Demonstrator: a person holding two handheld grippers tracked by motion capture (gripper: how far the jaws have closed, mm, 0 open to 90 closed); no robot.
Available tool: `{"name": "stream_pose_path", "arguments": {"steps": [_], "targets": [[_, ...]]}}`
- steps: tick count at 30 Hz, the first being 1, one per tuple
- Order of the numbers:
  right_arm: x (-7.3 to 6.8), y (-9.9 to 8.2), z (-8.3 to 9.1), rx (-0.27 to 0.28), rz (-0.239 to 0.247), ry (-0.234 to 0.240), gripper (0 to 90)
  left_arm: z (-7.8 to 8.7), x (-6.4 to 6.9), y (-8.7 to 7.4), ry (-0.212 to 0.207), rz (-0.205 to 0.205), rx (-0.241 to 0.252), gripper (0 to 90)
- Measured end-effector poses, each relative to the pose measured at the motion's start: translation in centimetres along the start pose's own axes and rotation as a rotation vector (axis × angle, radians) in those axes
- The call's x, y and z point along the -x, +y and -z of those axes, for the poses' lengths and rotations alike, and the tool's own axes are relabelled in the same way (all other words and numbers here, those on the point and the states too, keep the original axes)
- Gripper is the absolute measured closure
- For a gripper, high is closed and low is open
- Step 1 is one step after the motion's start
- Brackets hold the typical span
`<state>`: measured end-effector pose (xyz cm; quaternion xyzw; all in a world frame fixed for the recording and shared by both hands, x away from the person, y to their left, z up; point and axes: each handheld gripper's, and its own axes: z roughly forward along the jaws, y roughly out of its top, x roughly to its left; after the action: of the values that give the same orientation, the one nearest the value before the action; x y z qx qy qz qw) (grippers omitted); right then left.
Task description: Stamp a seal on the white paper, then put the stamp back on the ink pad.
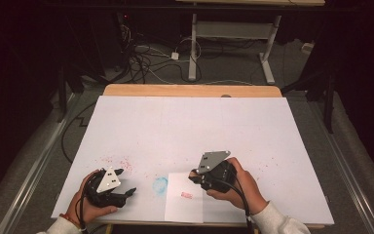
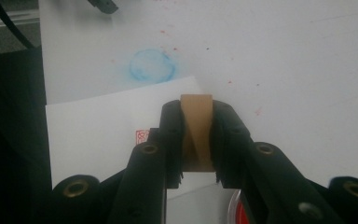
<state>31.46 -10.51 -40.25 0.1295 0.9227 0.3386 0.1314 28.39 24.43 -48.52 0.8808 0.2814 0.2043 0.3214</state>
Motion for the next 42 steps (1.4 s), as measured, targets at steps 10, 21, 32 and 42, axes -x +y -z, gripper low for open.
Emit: {"name": "stream_pose_path", "arguments": {"steps": [10,21,32,42], "targets": [[0.3,0.1,0.7,0.014,-0.004,-0.025,75.9,0.1,0.0,-0.1,0.001,0.000,0.001,22.5],[0.9,0.1,1.8,0.034,-0.009,-0.056,75.9,0.3,0.1,-0.2,0.004,0.003,-0.002,22.5],[2.1,-0.9,2.5,0.004,-0.033,-0.122,75.9,0.2,0.3,0.2,0.010,-0.020,0.000,22.5],[4.1,-2.6,2.3,-0.050,-0.101,-0.157,75.8,0.4,0.4,0.0,0.014,-0.019,-0.005,22.5]]}}
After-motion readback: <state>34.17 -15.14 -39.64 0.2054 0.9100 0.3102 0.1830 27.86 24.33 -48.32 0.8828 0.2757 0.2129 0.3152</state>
